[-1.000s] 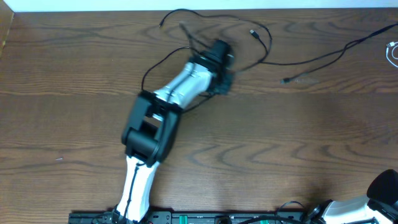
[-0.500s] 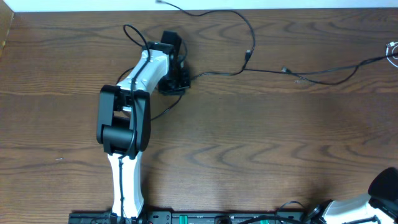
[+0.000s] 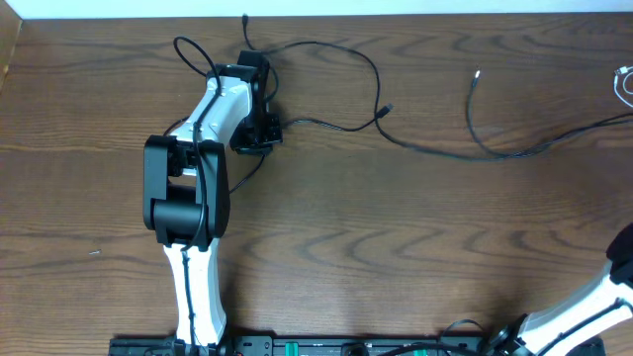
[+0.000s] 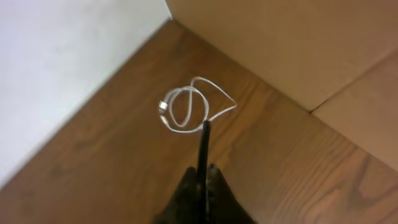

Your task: Untangle cables

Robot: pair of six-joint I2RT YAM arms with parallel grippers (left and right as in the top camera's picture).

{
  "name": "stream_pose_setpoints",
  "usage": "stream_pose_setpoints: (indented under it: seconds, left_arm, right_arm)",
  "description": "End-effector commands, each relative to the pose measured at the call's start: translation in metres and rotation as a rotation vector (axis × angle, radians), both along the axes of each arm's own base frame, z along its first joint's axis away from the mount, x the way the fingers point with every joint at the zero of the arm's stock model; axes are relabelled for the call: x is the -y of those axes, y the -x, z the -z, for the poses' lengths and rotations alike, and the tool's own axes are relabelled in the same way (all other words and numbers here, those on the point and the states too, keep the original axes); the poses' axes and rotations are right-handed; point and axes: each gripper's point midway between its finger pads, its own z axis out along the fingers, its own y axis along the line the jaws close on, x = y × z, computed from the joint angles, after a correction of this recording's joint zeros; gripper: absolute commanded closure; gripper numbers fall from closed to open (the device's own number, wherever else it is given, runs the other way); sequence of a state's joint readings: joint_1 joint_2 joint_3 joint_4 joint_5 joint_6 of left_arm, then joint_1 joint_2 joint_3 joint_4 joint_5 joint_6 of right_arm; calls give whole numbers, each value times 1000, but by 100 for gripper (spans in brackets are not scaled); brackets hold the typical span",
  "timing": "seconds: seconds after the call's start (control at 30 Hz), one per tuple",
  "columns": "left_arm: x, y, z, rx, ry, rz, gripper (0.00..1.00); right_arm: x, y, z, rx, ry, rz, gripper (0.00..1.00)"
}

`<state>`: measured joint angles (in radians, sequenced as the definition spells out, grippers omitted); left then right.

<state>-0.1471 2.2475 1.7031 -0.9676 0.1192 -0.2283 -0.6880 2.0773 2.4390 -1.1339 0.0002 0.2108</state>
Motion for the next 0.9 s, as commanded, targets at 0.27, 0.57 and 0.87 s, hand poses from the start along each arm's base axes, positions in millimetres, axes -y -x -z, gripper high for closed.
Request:
stream_pose_setpoints:
  seconds: [0.27,0.57,0.87]
  left_arm:
    - [-20,7,2,-11,-71,40,93]
    - [-10,-6,-51,126,-7,88,93]
    - [1,-8,-124,294,64,92,93]
  right_arm:
    - [-27,-45,53,-18,-92,-350,1]
    - [-149,-76,47,48,-175,-863,1]
    - [-251,-93,71,-134,-91,-1091,1]
